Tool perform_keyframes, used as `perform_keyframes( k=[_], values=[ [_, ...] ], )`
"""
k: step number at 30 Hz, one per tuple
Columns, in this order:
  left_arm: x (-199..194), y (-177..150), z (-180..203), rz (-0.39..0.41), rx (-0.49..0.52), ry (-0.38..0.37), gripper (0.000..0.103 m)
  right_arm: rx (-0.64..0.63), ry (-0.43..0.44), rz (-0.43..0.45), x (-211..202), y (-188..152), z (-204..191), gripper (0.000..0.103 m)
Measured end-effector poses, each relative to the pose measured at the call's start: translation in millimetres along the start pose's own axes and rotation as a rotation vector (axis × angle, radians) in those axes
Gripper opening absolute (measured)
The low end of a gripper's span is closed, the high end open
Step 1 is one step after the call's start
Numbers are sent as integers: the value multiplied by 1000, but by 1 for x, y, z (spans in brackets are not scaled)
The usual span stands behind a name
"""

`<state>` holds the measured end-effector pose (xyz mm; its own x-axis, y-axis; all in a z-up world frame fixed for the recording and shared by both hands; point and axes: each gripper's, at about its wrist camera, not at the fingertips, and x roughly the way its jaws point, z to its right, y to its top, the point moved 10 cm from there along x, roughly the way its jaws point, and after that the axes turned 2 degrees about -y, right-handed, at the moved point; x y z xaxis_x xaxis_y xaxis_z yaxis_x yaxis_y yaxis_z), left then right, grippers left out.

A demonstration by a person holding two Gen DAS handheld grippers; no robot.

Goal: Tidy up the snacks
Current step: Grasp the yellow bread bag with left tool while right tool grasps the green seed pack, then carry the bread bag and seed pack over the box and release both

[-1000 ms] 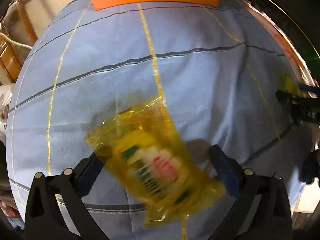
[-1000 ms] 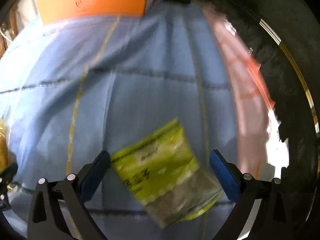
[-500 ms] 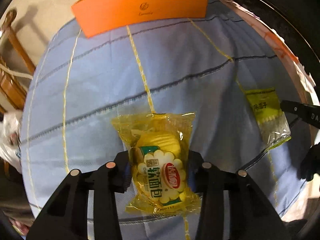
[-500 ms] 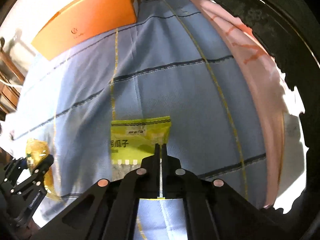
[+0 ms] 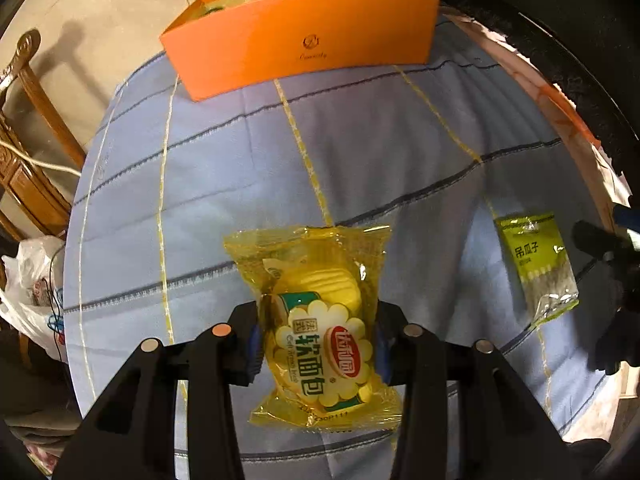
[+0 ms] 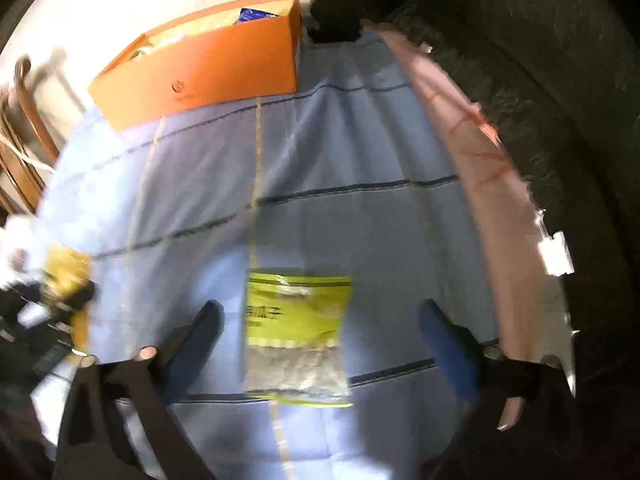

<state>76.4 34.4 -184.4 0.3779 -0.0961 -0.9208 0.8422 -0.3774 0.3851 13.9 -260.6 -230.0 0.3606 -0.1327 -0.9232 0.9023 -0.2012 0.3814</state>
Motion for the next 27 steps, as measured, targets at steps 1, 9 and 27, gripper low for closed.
perform_keyframes(
  k=[1, 9, 27],
  values=[
    [2, -3, 0, -10, -3, -11, 41, -25, -23, 14, 4, -2, -4, 99],
    [17, -23, 0, -80, 11, -6, 41, 38, -2, -62, 59, -31, -16, 66],
    [-60, 161, -60, 245, -37, 65, 41, 10, 215, 353, -86, 220, -56, 63]
  ],
)
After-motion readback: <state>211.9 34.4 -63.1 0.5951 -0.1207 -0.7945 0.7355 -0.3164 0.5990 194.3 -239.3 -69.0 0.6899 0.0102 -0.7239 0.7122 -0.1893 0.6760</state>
